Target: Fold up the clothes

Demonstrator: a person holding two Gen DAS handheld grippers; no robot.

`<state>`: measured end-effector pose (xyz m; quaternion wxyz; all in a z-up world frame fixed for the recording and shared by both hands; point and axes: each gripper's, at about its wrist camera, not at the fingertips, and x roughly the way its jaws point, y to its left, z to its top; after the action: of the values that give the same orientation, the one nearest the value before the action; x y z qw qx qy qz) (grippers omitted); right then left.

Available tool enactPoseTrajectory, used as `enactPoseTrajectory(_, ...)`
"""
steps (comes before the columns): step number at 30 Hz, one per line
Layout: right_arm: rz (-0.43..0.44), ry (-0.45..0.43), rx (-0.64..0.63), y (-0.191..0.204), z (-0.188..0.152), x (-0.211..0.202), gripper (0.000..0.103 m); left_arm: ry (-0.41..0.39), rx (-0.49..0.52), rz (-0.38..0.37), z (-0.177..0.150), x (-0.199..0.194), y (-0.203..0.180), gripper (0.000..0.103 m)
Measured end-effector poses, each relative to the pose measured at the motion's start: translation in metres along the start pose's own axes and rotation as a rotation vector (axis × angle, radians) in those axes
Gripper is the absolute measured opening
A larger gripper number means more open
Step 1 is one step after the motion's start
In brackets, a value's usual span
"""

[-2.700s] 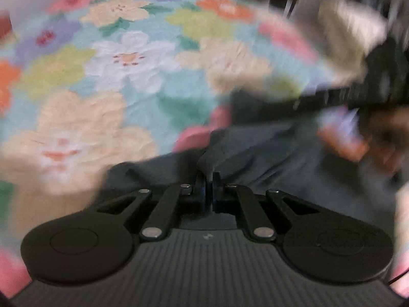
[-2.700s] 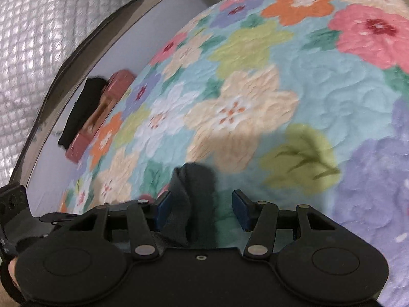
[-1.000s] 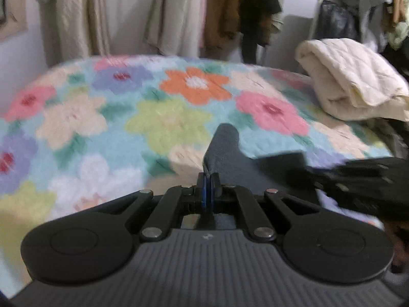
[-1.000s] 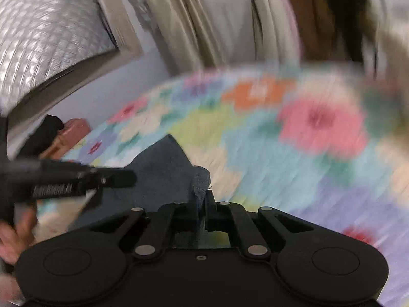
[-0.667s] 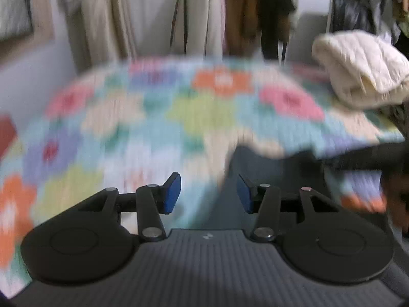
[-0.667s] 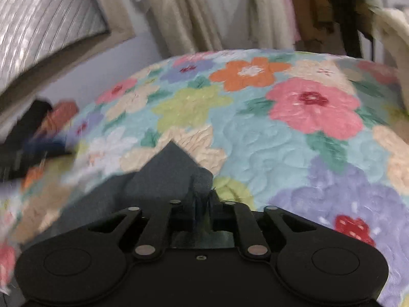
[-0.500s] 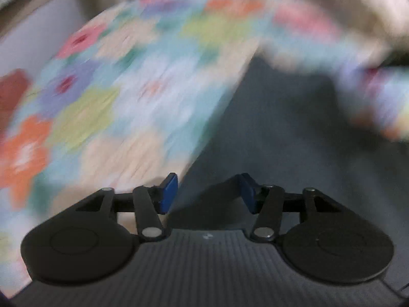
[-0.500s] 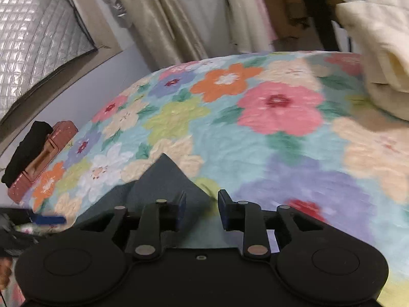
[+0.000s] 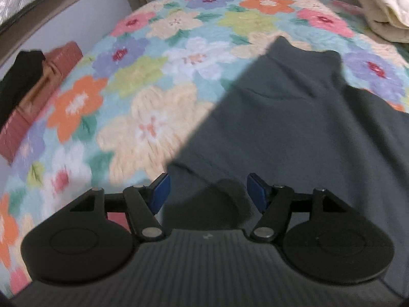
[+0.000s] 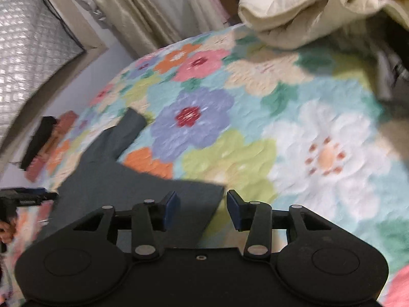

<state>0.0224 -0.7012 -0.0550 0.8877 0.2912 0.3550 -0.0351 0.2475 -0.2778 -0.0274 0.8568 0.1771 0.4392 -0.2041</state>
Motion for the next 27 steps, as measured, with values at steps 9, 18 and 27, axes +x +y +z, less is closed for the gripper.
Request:
enactPoseTrajectory(9,-0.253,-0.144,-0.286,0.036,-0.008,0.017,0.004,-0.019,-0.130,-0.021,-0.075,-0.055,-0.012,0.066)
enactPoseTrajectory(18,-0.269,-0.090,-0.196,0.037,-0.005,0.003,0.034,0.016,-0.243,0.024,-0.147,-0.091,0.008,0.066)
enactPoseTrajectory(27,0.073,0.053,-0.007,0.052,-0.130,-0.099,0.050,0.046,-0.340,0.015,-0.231,-0.151,0.035,0.069)
